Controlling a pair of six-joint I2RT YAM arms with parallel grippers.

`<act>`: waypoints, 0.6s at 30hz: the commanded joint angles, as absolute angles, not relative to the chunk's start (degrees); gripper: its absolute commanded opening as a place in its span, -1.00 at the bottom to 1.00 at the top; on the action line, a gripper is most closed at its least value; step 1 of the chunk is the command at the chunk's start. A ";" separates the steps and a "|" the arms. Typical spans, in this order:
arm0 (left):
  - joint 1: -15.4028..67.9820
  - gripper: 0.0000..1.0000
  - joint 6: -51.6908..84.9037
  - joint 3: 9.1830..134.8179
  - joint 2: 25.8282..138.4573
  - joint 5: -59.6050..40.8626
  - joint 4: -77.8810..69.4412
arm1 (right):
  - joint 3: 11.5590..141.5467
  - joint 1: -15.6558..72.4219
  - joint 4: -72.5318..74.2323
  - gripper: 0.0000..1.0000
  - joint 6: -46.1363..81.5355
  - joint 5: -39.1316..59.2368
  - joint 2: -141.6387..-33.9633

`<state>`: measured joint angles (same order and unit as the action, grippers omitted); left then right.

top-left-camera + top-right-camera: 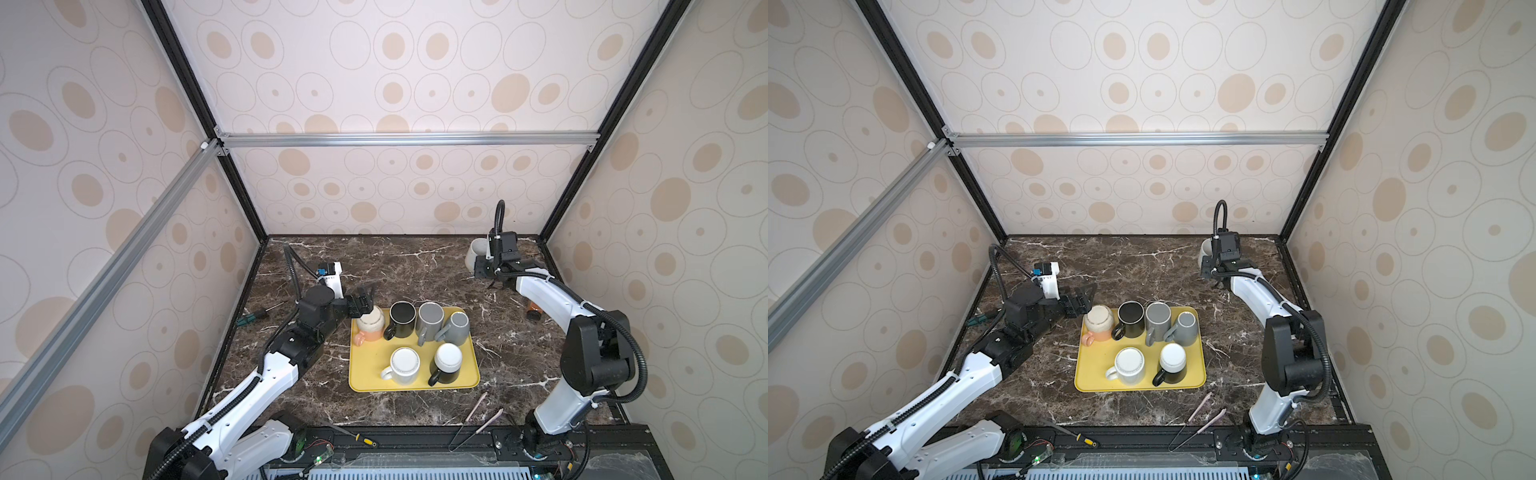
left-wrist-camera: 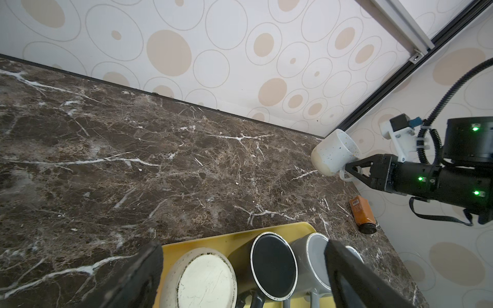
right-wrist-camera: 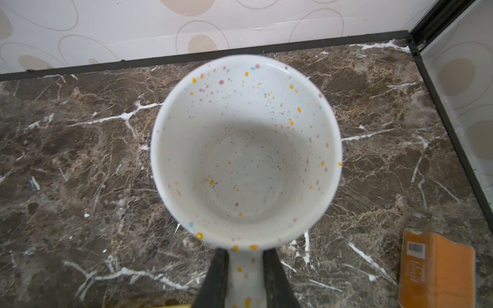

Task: Turn the mug right side up
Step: 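Lower the mug upright toward the table with the right gripper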

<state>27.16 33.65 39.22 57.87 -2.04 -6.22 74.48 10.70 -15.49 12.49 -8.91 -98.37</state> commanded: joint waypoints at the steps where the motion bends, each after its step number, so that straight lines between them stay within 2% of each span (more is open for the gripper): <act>1: 27.08 0.89 34.18 38.80 58.91 -2.81 -9.38 | 73.51 10.20 -4.61 -1.00 9.71 -9.17 -98.64; 13: 27.16 0.86 35.06 36.46 60.56 -2.98 -12.90 | 68.81 9.93 3.94 -1.00 2.82 -11.86 -101.90; 18: 27.24 0.86 35.57 35.85 61.16 -3.38 -13.75 | 68.77 9.50 2.98 -1.00 3.61 -13.79 -103.63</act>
